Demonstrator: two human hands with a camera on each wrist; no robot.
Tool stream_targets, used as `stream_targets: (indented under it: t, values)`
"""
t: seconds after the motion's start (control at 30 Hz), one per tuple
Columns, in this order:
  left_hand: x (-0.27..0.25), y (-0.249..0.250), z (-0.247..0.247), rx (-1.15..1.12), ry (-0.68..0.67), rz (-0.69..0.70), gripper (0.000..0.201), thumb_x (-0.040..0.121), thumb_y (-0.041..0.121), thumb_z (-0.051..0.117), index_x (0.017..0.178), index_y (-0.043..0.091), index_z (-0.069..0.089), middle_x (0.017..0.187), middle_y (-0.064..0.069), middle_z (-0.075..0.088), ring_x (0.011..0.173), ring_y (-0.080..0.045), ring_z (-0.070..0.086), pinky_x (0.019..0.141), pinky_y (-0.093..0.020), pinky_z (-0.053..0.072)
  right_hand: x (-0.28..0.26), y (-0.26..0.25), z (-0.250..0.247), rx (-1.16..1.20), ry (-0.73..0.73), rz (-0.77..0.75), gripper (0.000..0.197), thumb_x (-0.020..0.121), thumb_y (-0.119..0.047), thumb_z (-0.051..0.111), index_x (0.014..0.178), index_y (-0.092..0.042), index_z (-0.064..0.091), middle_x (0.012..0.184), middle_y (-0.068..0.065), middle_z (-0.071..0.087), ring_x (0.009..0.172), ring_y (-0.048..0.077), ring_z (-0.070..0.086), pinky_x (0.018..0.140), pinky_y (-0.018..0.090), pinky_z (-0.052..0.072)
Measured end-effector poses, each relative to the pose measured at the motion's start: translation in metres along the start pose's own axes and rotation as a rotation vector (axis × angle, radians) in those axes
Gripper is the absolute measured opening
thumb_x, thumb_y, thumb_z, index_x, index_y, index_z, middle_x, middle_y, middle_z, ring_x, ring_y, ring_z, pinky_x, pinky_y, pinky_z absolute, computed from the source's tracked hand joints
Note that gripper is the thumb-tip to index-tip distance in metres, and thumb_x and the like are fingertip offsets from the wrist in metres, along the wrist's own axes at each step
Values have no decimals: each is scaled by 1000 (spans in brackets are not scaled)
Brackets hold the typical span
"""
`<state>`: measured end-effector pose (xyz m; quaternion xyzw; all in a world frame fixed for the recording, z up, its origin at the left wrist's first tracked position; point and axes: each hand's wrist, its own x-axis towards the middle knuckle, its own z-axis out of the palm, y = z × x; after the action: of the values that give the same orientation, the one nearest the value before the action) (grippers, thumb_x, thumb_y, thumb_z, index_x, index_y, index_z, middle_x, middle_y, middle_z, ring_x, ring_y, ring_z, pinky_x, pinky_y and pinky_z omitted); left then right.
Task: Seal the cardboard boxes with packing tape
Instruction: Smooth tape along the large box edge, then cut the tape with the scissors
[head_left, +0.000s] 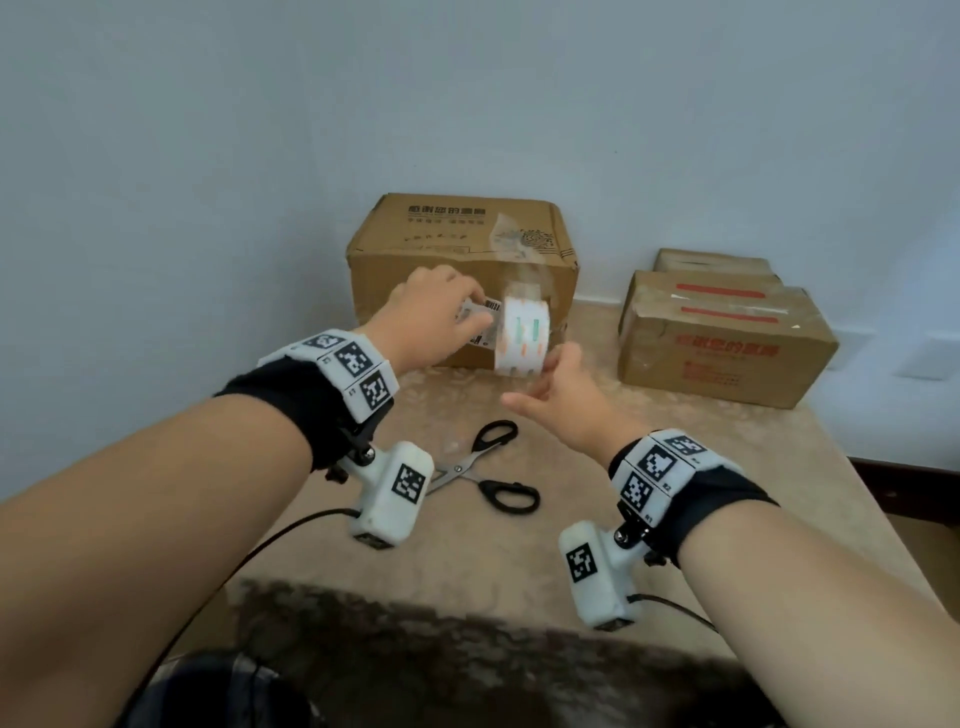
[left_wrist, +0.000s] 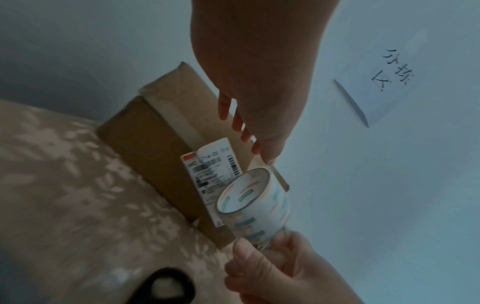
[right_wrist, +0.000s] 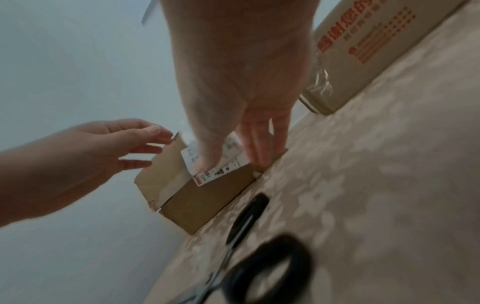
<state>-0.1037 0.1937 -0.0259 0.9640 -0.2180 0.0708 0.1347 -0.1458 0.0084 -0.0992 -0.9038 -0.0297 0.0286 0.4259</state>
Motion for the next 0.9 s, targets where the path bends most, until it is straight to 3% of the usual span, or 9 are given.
stream_targets:
  t: [0.07, 0.17, 0.23, 0.3, 0.43, 0.53, 0.63, 0.8, 0.9]
  values:
    - [-16, -5, 12, -45, -44, -37, 34, 97, 40, 47, 124, 21, 55, 128, -5, 49, 121, -25, 40, 101, -40, 35, -2, 8, 11, -69, 71, 70, 40, 83, -34, 73, 98, -13, 41, 79, -4, 50, 69, 9, 49, 62, 22, 41]
    - [-32, -9, 22, -79, -76, -70, 32, 97, 37, 48, 121, 19, 57, 121, -5, 51, 116, -23, 43, 99, -39, 37, -9, 9, 20, -267, -19, -102, 27, 82, -32, 73, 77, -18, 50, 77, -2, 56, 71, 13, 52, 63, 27, 41]
    - [-38, -10, 24, -89, -80, -74, 29, 96, 36, 48, 117, 18, 59, 116, -4, 52, 112, -22, 44, 97, -37, 37, -13, 1, 23, -321, -131, -216, 18, 82, -25, 72, 94, -15, 62, 98, 2, 65, 93, 19, 59, 80, 30, 46]
    - [-41, -10, 25, -91, -75, -68, 26, 96, 36, 49, 112, 19, 60, 112, -3, 53, 109, -21, 45, 94, -35, 37, -16, -7, 26, -403, -322, -202, 36, 82, -19, 72, 115, -12, 60, 117, 4, 62, 108, 21, 57, 91, 31, 46]
    - [-42, -7, 24, -126, -62, -62, 24, 95, 35, 50, 107, 19, 62, 109, -1, 58, 102, -18, 52, 89, -34, 42, -20, -18, 27, -557, -486, -138, 61, 81, -15, 70, 135, -16, 41, 125, 3, 52, 111, 21, 52, 92, 32, 46]
    - [-41, 1, 20, -211, -26, -67, 24, 95, 32, 51, 109, 16, 62, 110, -2, 60, 100, -17, 54, 86, -30, 43, -26, -22, 16, -648, -494, -141, 63, 84, -11, 67, 138, -18, 36, 118, 4, 52, 95, 18, 48, 78, 29, 41]
    - [-35, 13, 15, -319, 12, -93, 27, 97, 31, 49, 116, 14, 58, 115, -1, 59, 103, -15, 55, 85, -28, 43, -33, -21, -15, -695, -462, -114, 59, 88, -13, 63, 141, -19, 37, 125, 6, 56, 98, 20, 51, 78, 25, 39]
    - [-14, 36, 10, -562, 16, -252, 44, 98, 38, 45, 133, 11, 43, 118, 0, 54, 101, -14, 53, 78, -26, 41, -36, -15, -80, -754, -389, -13, 46, 91, -16, 57, 135, -29, 48, 124, -2, 60, 117, 20, 53, 104, 40, 37]
    - [3, 43, 10, -643, -19, -341, 58, 97, 45, 44, 141, 8, 33, 135, -7, 45, 117, -19, 49, 94, -30, 40, -37, -11, -108, -770, -329, 29, 41, 92, -20, 56, 131, -30, 52, 127, -5, 55, 121, 19, 49, 108, 48, 32]
